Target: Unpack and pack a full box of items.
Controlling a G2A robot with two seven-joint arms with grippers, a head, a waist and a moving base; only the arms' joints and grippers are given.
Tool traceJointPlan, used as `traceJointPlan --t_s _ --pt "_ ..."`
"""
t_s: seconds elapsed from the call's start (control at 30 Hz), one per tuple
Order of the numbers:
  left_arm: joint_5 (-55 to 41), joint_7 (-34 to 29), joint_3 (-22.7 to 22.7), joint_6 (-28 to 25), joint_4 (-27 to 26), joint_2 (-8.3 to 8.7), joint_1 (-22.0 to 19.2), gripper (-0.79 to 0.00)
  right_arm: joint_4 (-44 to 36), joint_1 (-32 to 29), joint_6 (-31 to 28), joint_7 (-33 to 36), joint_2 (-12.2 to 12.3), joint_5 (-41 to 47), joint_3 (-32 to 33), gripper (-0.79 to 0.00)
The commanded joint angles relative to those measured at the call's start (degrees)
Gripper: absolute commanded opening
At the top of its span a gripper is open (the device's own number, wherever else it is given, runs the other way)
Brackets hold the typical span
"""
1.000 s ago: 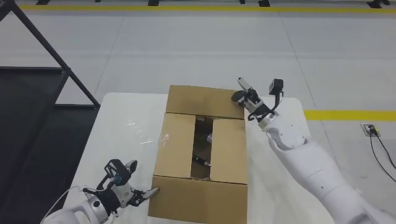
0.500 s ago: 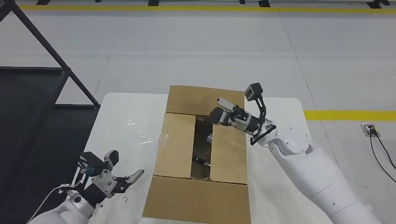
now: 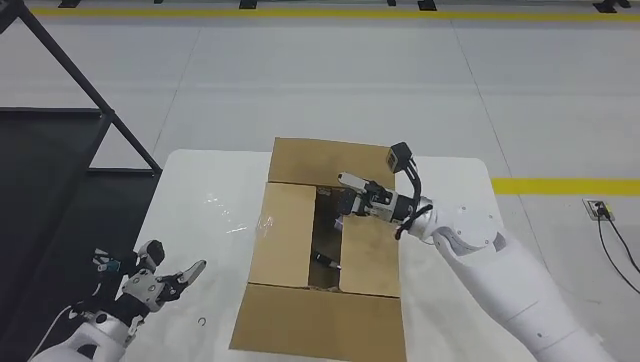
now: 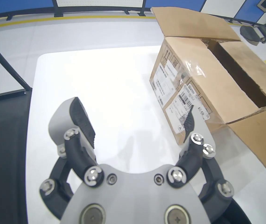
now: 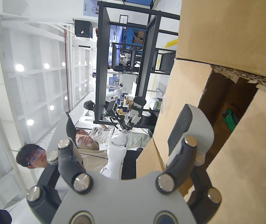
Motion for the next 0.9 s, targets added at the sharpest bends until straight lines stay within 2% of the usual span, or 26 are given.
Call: traceJointPlan --t_s 0.0,0.17,0.4,0.57,0.77,0.87 --pt "1.2 -0.6 0.5 0.7 0.0 0.02 0.0 0.000 -0.9 -0.5 1.4 0.6 -0.3 -1.0 -0.8 0.000" --pt "9.8 -3.1 4.2 3.8 0.0 0.12 -1.0 0.000 0.3 1.2 4.1 0.6 -1.8 -2.4 -3.3 0.000" --pt "24.1 0.3 13.9 14.6 4.3 -0.65 -4.8 0.000 3.1 2.5 0.9 2.6 -3.5 -1.3 -4.3 0.000" --pt "32.6 3.3 21.3 23.6 10.3 -1.64 -9.7 0.000 3.4 1.9 -0.8 3.3 -3.9 -1.5 -3.4 0.000" --pt "36.5 6.9 28.6 33.5 18.5 -3.33 -16.8 0.000 2.3 0.3 -1.6 3.7 -3.8 -2.7 -1.6 0.000" --pt "38.2 8.2 32.2 36.7 22.5 -4.24 -19.9 0.000 1.2 -1.0 -2.1 3.7 -3.5 -3.5 -0.3 0.000"
